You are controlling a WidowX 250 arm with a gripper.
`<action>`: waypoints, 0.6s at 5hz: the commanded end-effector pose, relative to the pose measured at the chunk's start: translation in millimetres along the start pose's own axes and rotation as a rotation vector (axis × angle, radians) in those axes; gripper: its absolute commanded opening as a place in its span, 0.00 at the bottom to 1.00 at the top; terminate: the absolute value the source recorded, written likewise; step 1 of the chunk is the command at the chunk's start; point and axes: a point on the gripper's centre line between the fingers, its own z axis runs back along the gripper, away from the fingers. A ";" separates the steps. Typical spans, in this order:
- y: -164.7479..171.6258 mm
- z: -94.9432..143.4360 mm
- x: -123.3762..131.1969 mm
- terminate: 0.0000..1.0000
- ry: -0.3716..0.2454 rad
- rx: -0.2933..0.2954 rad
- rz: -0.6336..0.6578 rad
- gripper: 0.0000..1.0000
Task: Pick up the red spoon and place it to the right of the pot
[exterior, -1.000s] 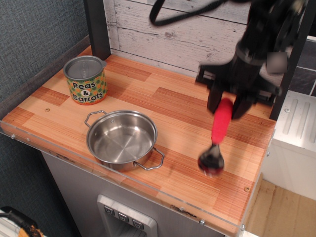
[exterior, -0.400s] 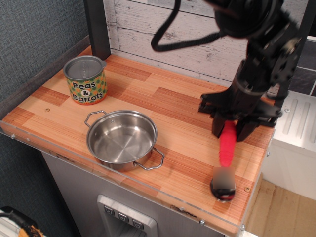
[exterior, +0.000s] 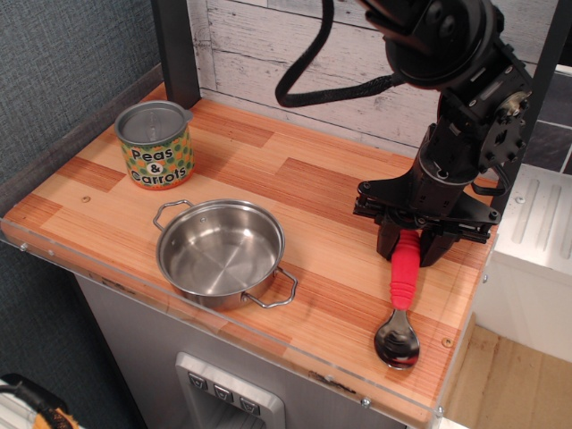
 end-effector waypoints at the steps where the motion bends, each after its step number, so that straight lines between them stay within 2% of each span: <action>1: 7.7 22.0 19.2 0.00 -0.017 -0.026 -0.003 1.00; 2: 11.1 41.4 28.4 0.00 -0.039 -0.036 -0.051 1.00; 3: 19.5 66.6 38.8 0.00 -0.076 -0.015 -0.065 1.00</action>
